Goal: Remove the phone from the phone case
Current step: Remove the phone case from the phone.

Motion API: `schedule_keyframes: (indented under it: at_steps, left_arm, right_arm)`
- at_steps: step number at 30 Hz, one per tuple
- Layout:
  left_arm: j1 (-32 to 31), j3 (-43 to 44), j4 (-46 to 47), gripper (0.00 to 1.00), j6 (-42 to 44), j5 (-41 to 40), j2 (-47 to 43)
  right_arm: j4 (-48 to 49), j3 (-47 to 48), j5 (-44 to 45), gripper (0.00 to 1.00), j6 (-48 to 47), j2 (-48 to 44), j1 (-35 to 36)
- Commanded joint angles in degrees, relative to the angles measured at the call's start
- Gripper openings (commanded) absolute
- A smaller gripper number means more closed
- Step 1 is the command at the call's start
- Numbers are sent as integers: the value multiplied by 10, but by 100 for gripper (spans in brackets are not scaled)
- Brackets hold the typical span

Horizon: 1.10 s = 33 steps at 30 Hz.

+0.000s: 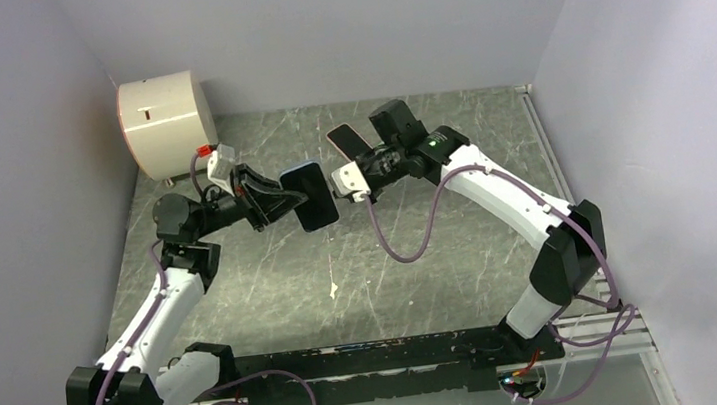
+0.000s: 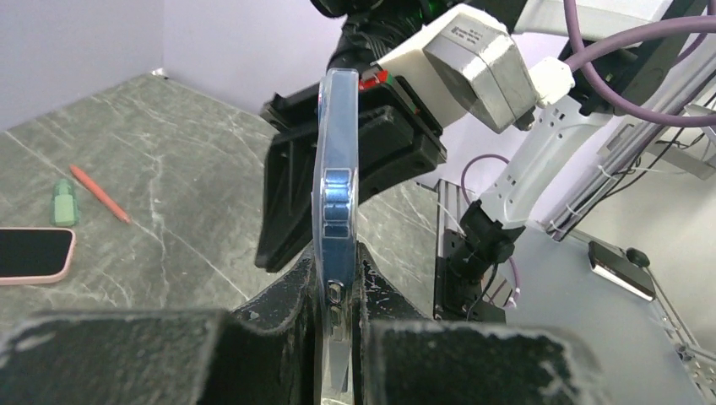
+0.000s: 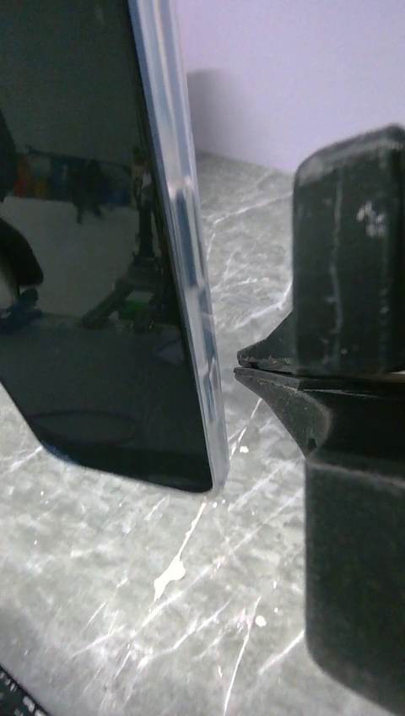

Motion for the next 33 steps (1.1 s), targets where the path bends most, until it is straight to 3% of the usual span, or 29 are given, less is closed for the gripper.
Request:
schedule_keyframes:
  at_steps: [1, 5, 7, 10, 12, 18, 26, 33]
  left_arm:
    - [5, 29, 10, 3, 2, 9, -16]
    - [18, 40, -71, 3, 87, -21, -30]
    - [20, 46, -98, 2, 118, -32, -36]
    - [22, 36, -75, 3, 126, -47, -47]
    - [24, 32, -66, 3, 127, -62, -51]
    - [25, 17, -32, 3, 109, -71, -52]
    - [24, -2, 66, 2, 50, -37, -43]
    - [24, -9, 87, 2, 28, -35, -37]
  right_arm:
    - [-7, 34, 11, 0, -48, 14, 3]
    - [52, -11, -1, 2, 6, -7, -6]
    - [102, -51, -20, 12, 58, -38, -20]
    - [194, -107, -69, 37, 162, -80, -44]
    - [271, -150, -84, 44, 245, -108, -58]
    - [457, -240, -141, 48, 424, -136, -89]
    - [478, -220, -155, 49, 491, -96, -73]
    - [504, -204, -166, 48, 521, -73, -54]
